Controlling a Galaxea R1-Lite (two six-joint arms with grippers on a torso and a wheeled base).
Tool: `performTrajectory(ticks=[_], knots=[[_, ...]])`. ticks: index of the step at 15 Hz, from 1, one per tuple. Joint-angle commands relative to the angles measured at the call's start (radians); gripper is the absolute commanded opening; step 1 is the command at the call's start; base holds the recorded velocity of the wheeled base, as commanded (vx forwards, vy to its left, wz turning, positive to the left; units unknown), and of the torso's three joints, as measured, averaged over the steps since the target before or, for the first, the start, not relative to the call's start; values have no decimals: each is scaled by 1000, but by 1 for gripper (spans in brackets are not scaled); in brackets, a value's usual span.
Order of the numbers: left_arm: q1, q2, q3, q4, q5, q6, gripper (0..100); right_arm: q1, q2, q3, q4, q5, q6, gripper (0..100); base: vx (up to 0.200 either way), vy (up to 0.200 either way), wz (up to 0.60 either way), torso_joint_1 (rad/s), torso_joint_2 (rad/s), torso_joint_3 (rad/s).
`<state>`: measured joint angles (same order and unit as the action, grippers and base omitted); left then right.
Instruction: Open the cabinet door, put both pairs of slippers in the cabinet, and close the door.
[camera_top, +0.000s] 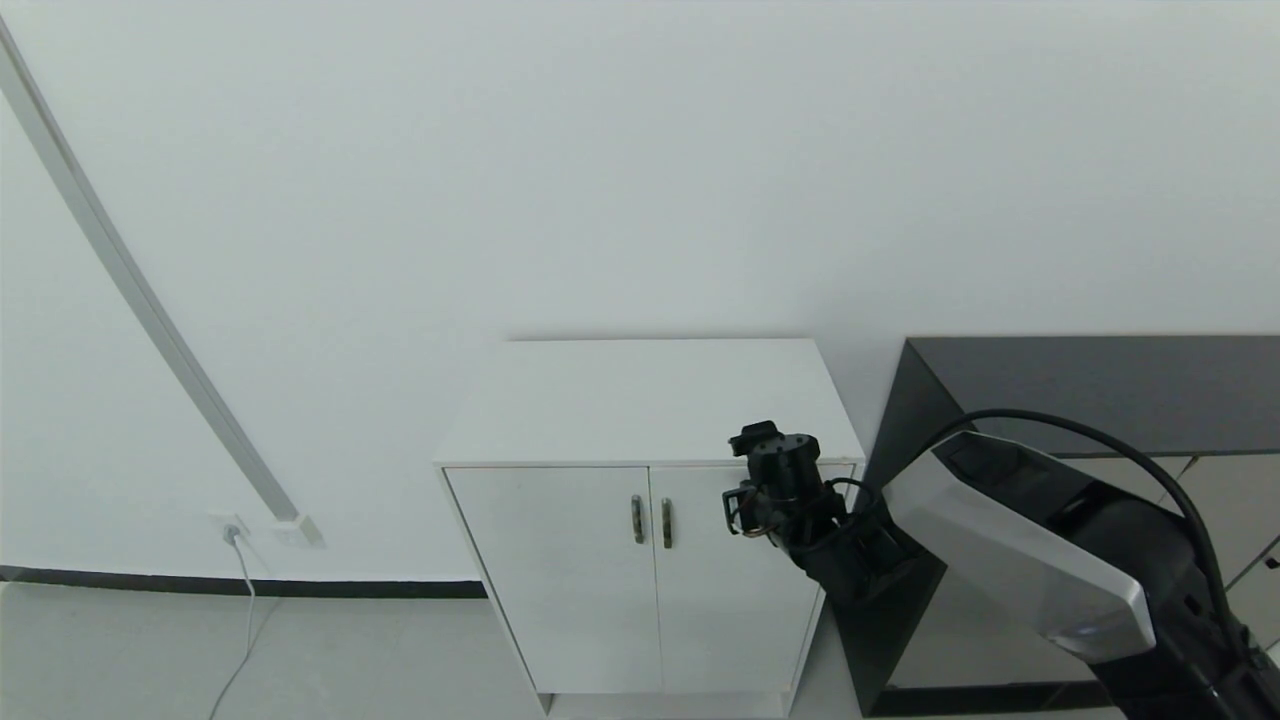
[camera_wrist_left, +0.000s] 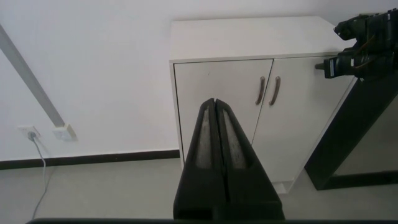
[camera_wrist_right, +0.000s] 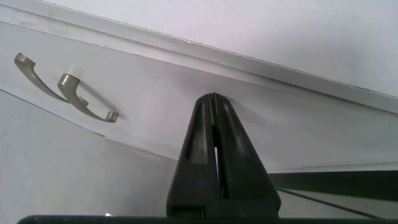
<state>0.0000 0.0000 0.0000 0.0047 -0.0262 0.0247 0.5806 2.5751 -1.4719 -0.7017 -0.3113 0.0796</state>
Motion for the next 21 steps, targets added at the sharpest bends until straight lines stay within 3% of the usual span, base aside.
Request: performTrajectory(ticks=[1, 15, 21], knots=[[0, 0, 0, 0, 0, 0, 0, -1, 2, -1, -1, 0, 0, 0, 0, 0, 0, 0, 0, 0], [0, 0, 0, 0, 0, 0, 0, -7, 19, -42, 25, 0, -1, 0, 0, 0, 0, 0, 0, 0], [0, 0, 0, 0, 0, 0, 0, -2, -58, 65, 4, -2, 5, 0, 0, 0, 0, 0, 0, 0]])
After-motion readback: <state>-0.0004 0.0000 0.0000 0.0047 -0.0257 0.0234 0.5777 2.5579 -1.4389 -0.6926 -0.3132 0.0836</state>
